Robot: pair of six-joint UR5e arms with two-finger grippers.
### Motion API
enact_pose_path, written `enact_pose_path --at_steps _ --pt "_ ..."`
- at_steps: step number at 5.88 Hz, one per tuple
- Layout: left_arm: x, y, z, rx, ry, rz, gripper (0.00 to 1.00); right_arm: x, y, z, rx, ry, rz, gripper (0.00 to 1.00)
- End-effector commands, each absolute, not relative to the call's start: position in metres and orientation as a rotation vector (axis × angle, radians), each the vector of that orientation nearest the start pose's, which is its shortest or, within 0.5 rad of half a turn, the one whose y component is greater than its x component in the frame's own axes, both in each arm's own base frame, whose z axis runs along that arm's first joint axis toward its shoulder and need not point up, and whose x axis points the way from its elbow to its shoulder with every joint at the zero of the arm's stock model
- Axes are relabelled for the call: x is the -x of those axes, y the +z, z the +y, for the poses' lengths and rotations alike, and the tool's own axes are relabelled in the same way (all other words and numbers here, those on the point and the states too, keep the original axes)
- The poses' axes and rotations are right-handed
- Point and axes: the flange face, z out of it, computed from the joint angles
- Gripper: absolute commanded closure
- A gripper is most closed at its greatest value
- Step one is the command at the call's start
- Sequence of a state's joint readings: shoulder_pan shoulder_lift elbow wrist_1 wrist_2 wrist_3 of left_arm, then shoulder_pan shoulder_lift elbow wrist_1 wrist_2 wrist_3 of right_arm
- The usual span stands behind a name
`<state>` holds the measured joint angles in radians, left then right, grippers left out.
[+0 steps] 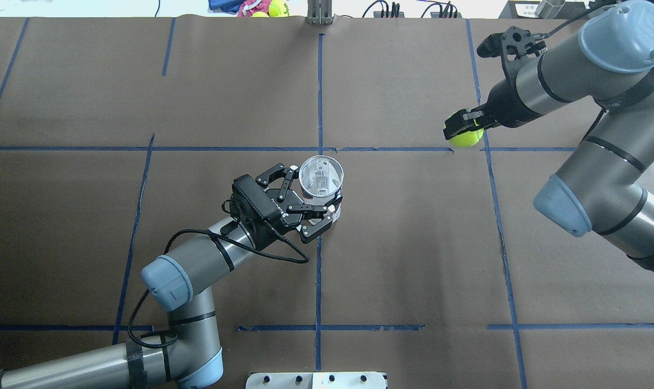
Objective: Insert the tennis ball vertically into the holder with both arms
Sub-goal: 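Grasp the nearer yellow tennis ball with the right gripper and lift it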
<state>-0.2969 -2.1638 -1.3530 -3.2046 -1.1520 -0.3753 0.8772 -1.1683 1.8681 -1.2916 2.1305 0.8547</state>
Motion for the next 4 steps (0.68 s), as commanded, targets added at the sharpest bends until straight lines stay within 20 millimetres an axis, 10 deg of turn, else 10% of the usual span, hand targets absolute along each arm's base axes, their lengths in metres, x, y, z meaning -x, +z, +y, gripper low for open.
enact_pose_path --at_steps 1,4 --pt "-0.564 0.242 -0.354 -1.521 0.167 1.256 0.12 0.345 0.177 -0.484 -0.275 -0.016 -1.174 1.00" --pt "-0.565 0.243 -0.354 -1.519 0.169 1.253 0.12 0.420 0.117 -0.433 -0.298 0.046 -1.231 0.99"
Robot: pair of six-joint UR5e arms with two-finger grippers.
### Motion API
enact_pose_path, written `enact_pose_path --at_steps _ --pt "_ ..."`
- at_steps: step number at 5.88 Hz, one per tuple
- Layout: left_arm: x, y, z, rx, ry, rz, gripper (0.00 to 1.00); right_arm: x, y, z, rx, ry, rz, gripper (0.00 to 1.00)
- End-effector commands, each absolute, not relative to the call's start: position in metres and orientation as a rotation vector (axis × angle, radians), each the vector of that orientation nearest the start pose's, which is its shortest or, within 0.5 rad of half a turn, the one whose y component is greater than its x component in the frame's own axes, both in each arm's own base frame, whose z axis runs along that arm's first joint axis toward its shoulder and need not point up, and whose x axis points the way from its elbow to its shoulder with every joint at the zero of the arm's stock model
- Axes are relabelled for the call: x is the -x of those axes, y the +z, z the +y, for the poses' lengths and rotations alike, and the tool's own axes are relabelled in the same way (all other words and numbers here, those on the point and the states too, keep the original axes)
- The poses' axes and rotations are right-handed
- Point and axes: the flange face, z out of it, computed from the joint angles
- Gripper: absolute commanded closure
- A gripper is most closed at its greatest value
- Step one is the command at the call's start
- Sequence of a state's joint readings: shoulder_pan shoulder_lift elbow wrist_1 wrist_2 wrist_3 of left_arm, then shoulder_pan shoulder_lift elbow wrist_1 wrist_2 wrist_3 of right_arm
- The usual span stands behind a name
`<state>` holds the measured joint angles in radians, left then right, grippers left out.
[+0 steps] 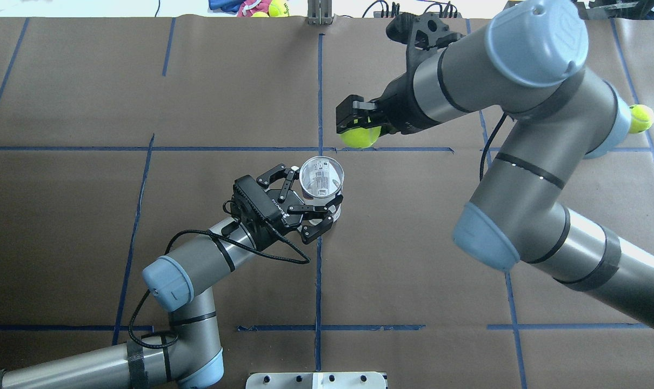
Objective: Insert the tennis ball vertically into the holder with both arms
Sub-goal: 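Lower the ball into the can's opening and open the right gripper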
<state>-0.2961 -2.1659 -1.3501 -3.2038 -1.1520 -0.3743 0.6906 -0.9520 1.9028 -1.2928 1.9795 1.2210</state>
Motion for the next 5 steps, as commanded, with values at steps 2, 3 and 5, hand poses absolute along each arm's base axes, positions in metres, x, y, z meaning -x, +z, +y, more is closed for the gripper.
enact_pose_path --at_steps 2,3,5 --pt "-0.5652 0.2428 -0.3541 -1.520 0.168 1.254 0.12 0.4354 0.1199 -0.4191 -0.295 0.026 -1.225 0.84" --pt "-0.5652 0.2428 -0.3541 -1.520 0.168 1.254 0.12 0.4374 0.1209 -0.4173 -0.292 0.023 -1.223 0.62" --pt "-0.5651 0.2438 -0.3541 -1.520 0.170 1.252 0.12 0.4406 0.1183 -0.4147 -0.301 0.028 -1.224 0.01"
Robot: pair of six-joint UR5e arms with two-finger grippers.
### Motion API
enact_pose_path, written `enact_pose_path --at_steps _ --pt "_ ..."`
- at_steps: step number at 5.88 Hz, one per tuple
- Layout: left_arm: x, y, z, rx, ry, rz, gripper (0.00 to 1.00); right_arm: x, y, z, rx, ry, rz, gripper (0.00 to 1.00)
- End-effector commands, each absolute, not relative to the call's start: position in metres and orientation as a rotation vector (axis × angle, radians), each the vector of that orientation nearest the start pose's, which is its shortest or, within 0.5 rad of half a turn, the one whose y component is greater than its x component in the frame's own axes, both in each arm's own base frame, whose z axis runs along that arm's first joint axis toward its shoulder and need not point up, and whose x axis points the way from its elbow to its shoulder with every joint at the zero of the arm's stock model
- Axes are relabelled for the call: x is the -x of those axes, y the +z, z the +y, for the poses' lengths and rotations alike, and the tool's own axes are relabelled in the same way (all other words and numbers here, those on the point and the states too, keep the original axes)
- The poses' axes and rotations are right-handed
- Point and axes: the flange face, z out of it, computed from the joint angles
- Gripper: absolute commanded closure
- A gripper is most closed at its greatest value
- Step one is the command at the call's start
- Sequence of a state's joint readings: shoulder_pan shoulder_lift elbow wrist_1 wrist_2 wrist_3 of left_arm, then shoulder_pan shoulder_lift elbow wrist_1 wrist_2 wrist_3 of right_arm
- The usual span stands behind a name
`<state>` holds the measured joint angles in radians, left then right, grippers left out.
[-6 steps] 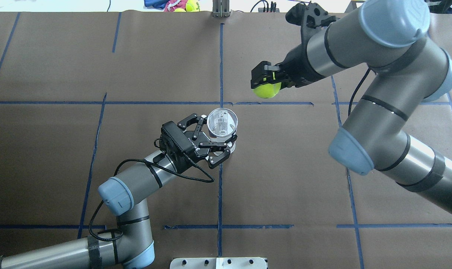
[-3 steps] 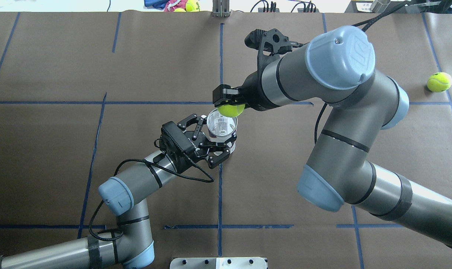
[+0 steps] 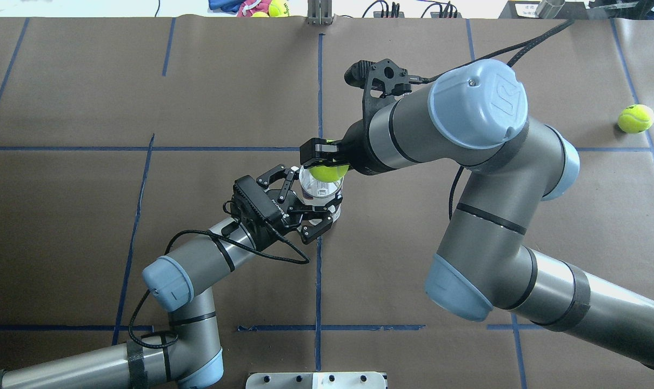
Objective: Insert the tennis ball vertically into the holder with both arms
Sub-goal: 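Lower the ball into the can's opening and open the right gripper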
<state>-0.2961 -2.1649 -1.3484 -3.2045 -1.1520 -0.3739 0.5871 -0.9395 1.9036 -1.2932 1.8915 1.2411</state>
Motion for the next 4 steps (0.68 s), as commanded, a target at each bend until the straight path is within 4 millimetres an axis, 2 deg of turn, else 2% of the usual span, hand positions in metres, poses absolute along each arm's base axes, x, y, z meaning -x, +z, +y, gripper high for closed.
enact_pose_path --at_steps 1,3,4 --pt "-0.565 0.244 -0.354 -1.520 0.170 1.252 0.13 0.440 0.118 -0.414 -0.301 0.027 -1.225 0.01" --pt "-0.565 0.244 -0.354 -1.521 0.171 1.251 0.14 0.438 0.116 -0.412 -0.300 0.021 -1.232 0.01" --pt "-0.565 0.244 -0.354 -1.521 0.171 1.251 0.14 0.429 0.114 -0.411 -0.308 0.015 -1.241 0.01"
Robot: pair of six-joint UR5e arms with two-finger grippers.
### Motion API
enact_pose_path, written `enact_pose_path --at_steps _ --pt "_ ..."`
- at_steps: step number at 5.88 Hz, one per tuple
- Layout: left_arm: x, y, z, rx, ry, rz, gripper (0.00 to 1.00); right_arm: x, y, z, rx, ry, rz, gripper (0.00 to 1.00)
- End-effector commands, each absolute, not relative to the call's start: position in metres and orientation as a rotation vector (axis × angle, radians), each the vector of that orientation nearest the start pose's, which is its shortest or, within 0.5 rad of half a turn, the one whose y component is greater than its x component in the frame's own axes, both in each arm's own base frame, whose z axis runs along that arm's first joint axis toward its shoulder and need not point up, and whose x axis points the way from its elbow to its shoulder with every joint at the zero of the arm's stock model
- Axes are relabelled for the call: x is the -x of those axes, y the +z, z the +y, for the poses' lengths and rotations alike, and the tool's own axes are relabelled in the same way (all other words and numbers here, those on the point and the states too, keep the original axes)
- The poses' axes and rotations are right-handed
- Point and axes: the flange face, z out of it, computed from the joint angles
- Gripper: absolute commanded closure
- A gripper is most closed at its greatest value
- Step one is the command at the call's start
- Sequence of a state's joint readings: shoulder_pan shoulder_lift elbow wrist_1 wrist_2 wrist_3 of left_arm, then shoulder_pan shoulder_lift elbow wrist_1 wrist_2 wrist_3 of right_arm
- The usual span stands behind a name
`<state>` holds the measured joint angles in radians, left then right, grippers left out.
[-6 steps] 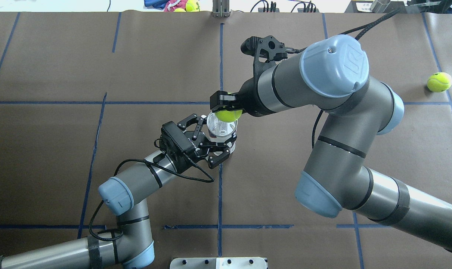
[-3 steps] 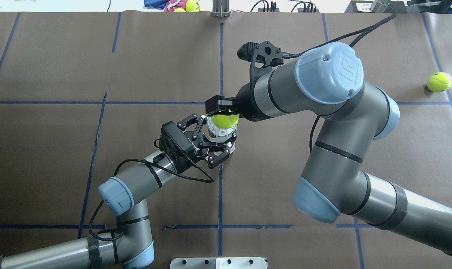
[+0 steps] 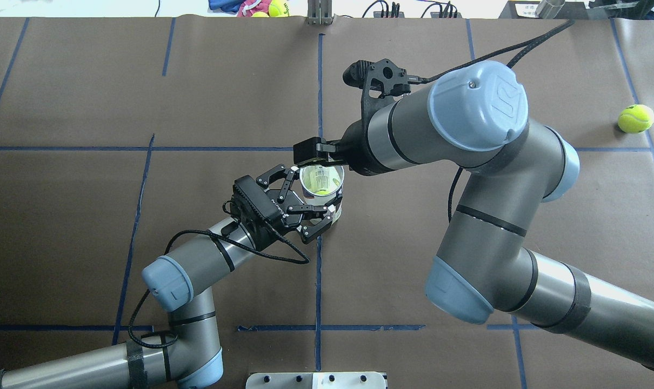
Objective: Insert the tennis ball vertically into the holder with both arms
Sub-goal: 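Move the right gripper to the farther yellow tennis ball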
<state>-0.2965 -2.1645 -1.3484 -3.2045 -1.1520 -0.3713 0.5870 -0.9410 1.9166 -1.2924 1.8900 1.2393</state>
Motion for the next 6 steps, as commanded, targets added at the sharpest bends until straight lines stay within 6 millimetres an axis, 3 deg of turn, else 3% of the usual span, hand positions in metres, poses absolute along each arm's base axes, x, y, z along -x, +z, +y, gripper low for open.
enact_pose_path --at_steps 1,4,5,6 --pt "-0.565 0.244 -0.354 -1.521 0.171 1.251 0.14 0.407 0.132 -0.430 -0.289 0.032 -1.222 0.01" --pt "-0.565 0.244 -0.354 -1.521 0.171 1.251 0.14 0.302 0.262 -0.519 -0.360 -0.017 -1.000 0.01" --pt "-0.565 0.245 -0.354 -1.521 0.171 1.251 0.14 0.269 0.309 -0.561 -0.375 -0.039 -0.907 0.01" --pt "-0.565 0.244 -0.354 -1.522 0.170 1.252 0.14 0.233 0.369 -0.603 -0.377 -0.071 -0.799 0.01"
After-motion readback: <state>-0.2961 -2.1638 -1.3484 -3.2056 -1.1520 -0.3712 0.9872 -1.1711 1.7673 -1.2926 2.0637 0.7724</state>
